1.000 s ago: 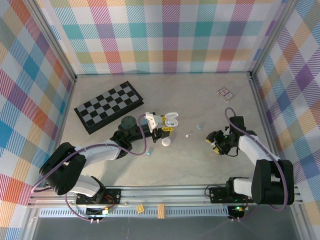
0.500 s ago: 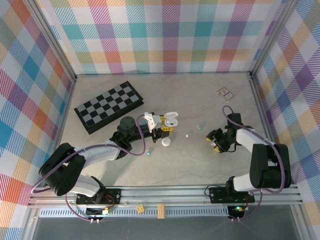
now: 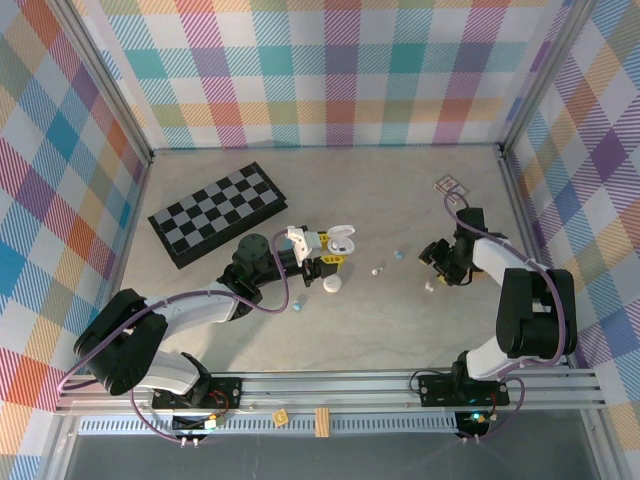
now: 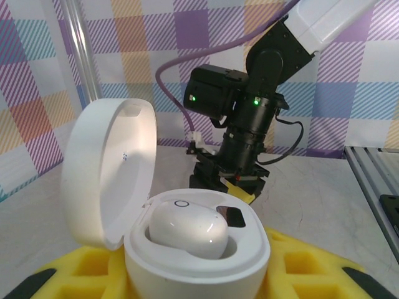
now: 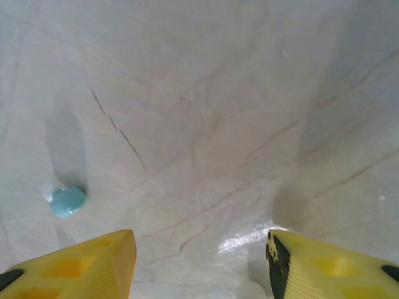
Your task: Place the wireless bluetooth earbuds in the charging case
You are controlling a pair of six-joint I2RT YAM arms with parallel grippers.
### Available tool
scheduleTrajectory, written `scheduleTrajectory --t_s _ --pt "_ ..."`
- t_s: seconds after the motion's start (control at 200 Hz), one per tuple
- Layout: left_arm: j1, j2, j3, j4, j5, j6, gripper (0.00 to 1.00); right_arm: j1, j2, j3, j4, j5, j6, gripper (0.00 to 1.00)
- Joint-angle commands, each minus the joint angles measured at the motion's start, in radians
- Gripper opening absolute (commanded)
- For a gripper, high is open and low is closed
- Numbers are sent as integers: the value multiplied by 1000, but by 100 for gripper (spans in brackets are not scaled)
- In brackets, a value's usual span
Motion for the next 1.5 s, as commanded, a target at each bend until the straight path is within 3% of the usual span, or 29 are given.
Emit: scheduleTrajectory --t_s 0.0,0.25,0.45,0.6,0.85,1.495 --pt "7 -29 -6 3 3 14 33 0 3 38 -36 38 -77 58" --pt "64 -42 -38 51 -2 -41 34 153 -40 116 -283 326 -258 58" --pt "99 -84 -50 27 14 -48 34 318 39 175 -446 545 -233 56" --pt "102 -96 -55 18 17 -44 34 388 142 227 -529 664 -209 50" --pt "102 -104 -67 19 13 -46 34 427 270 269 -543 674 -218 44" --pt "102 -67 -41 38 33 -63 34 428 355 298 -529 690 -237 31"
